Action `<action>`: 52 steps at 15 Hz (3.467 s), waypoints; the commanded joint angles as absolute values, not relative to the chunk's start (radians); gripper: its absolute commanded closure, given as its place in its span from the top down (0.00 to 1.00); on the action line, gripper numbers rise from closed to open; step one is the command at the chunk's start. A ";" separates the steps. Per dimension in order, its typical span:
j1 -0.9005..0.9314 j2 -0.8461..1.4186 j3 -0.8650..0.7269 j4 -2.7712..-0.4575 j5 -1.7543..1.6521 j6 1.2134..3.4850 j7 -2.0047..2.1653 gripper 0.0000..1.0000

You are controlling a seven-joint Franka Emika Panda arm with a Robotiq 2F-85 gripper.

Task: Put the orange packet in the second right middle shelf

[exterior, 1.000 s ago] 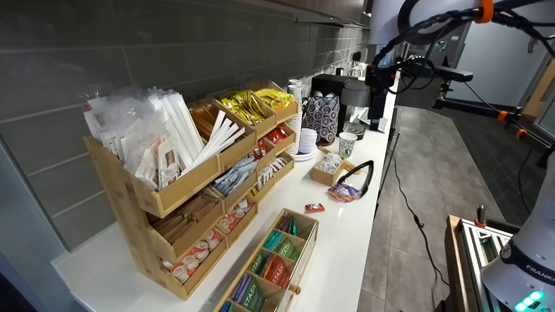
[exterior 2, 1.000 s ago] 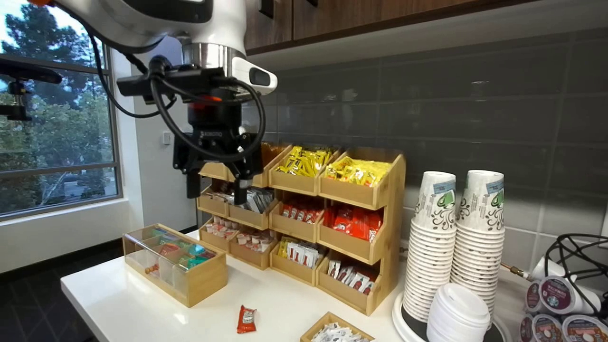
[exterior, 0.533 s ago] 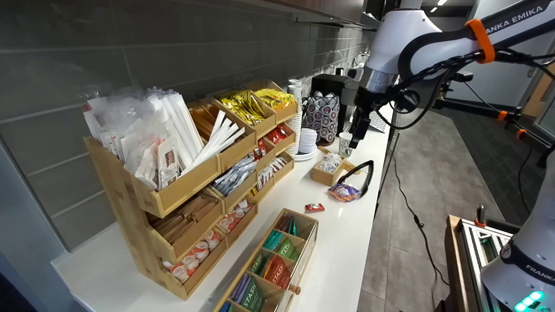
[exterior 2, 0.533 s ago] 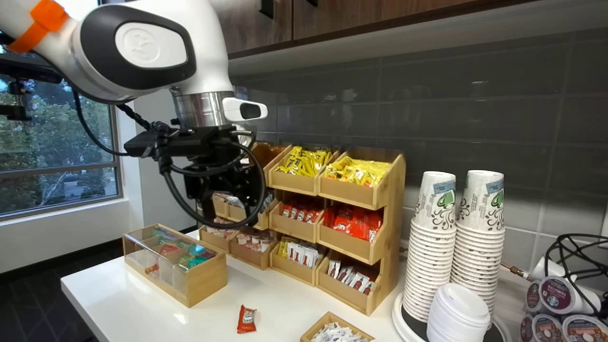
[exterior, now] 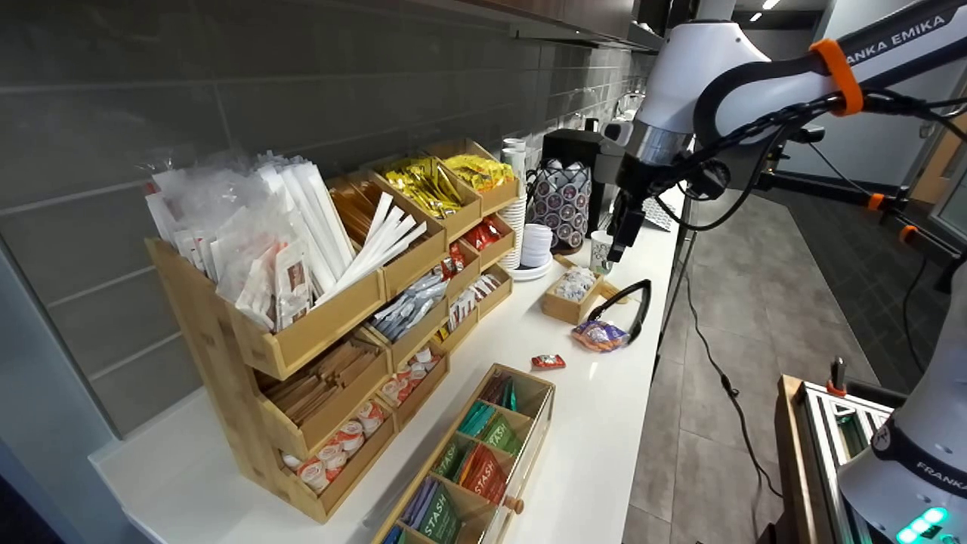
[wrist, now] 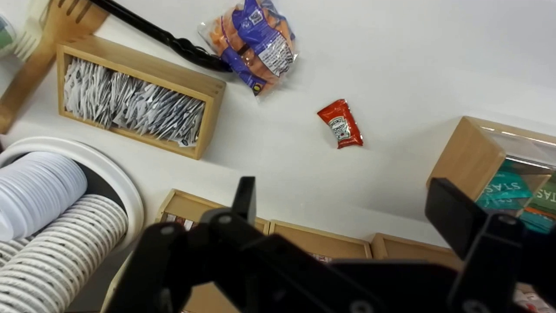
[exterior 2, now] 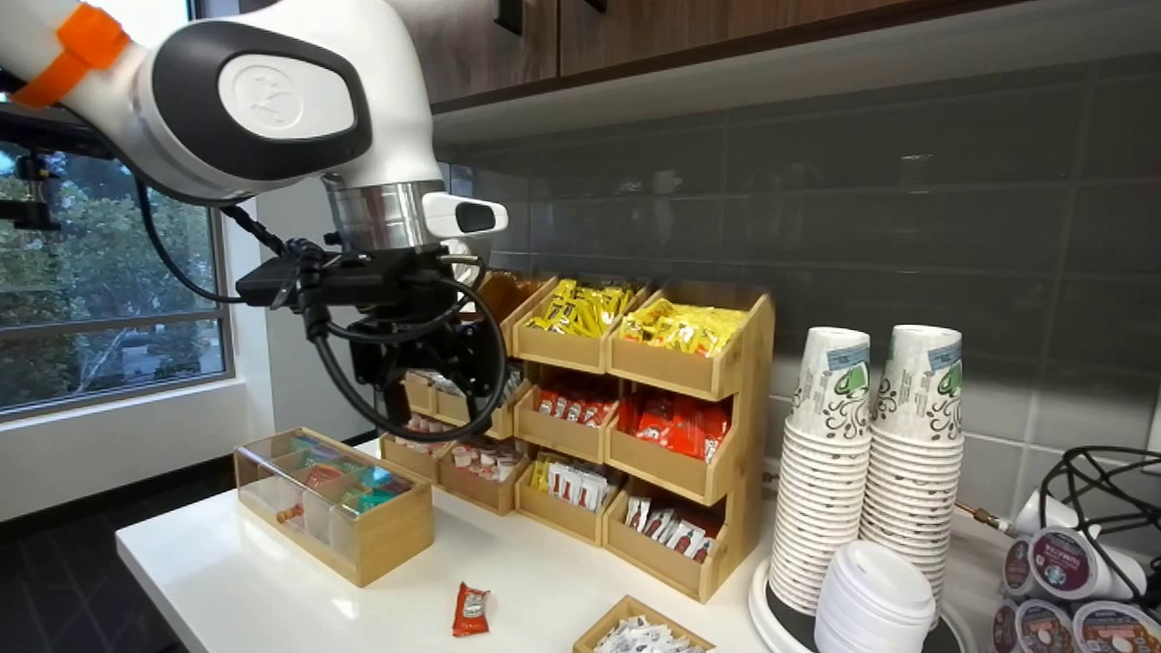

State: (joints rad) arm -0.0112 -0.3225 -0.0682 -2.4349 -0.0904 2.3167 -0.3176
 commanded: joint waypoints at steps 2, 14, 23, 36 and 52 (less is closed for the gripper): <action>0.033 -0.210 -0.060 -2.449 -0.085 2.553 -0.387 1.00; 0.101 0.163 -0.023 -2.301 0.550 2.782 -1.008 1.00; 0.003 0.342 0.056 -2.210 0.334 2.681 -0.859 1.00; -0.042 0.391 0.074 -2.187 0.069 2.625 -0.645 0.58; -0.051 0.412 0.086 -2.170 0.006 2.616 -0.612 0.02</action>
State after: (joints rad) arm -0.0352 0.3983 0.0704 -2.1956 0.0415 2.6596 -0.6427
